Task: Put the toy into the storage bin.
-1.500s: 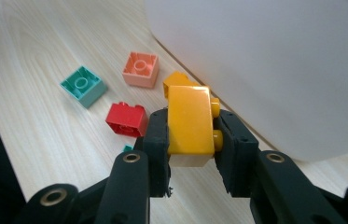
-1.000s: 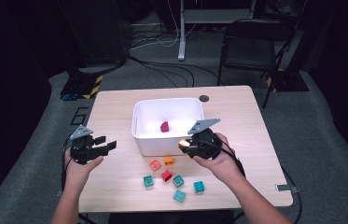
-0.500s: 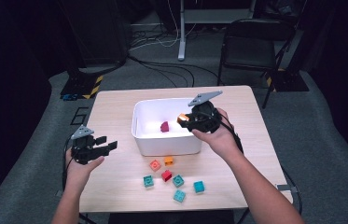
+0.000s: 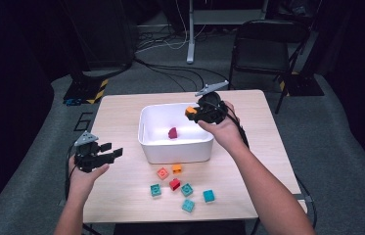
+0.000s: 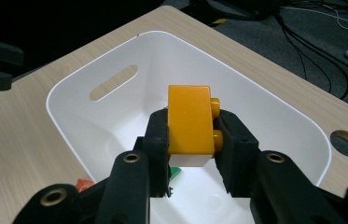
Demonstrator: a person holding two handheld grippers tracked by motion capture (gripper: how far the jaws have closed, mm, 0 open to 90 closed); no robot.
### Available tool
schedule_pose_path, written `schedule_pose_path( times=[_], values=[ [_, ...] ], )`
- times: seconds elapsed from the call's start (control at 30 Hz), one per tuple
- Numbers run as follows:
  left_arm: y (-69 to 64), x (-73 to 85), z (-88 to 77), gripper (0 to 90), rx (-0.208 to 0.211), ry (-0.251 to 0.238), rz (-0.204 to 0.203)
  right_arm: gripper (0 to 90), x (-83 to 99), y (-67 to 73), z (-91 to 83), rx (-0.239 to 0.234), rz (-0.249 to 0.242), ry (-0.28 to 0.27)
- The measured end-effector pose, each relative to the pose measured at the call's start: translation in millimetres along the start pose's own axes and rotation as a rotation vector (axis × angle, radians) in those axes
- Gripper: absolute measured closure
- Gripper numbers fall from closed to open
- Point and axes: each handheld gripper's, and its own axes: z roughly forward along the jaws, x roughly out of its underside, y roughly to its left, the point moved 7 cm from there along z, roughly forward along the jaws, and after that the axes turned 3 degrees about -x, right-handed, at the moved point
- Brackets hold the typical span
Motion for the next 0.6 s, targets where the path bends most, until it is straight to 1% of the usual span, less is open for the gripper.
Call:
schedule_pose_path(
  times=[0.13,0.17,0.27,0.33,0.37,0.4,0.43,0.47,0.53,0.57,0.6],
  values=[
    [-0.3,-1.1,-1.1,41.7,0.001,-0.001,0.005,67.0,-2.3,-4.1,5.9,0.010,0.016,-0.008],
    [-0.4,-1.1,-1.3,41.7,-0.003,-0.001,0.003,67.0,-3.0,-4.7,7.0,0.014,0.009,-0.010],
    [-0.3,-0.6,-1.2,41.7,-0.003,-0.002,0.001,67.0,-4.7,-3.9,10.6,0.016,0.007,-0.012],
    [-0.2,-0.4,-1.2,41.7,-0.004,-0.003,0.000,67.0,-6.0,-3.5,15.3,0.022,0.005,-0.014],
    [0.1,-0.7,-1.5,41.7,-0.006,-0.007,-0.001,67.0,-8.2,-3.8,21.4,0.022,0.014,-0.023],
    [0.3,-0.7,-2.3,41.7,-0.003,-0.005,0.000,67.0,-8.2,-3.8,21.4,0.022,0.014,-0.023],
    [0.6,-1.1,-2.8,41.7,-0.005,-0.010,-0.002,67.0,-8.8,-4.0,27.3,0.027,0.009,-0.016],
    [1.2,-1.3,-3.3,41.7,-0.006,-0.013,0.000,67.0,-8.8,-4.0,27.3,0.027,0.009,-0.016],
    [2.8,-1.1,-3.4,41.7,-0.008,-0.013,-0.005,67.0,-9.5,-5.2,35.5,0.036,-0.005,-0.012],
    [4.1,-0.5,-3.5,41.7,-0.008,-0.009,-0.008,67.0,-10.6,-6.1,42.2,0.039,0.002,-0.012],
    [4.1,-0.5,-3.5,41.7,-0.008,-0.009,-0.008,67.0,-10.6,-6.1,42.2,0.039,0.002,-0.012]
  ],
)
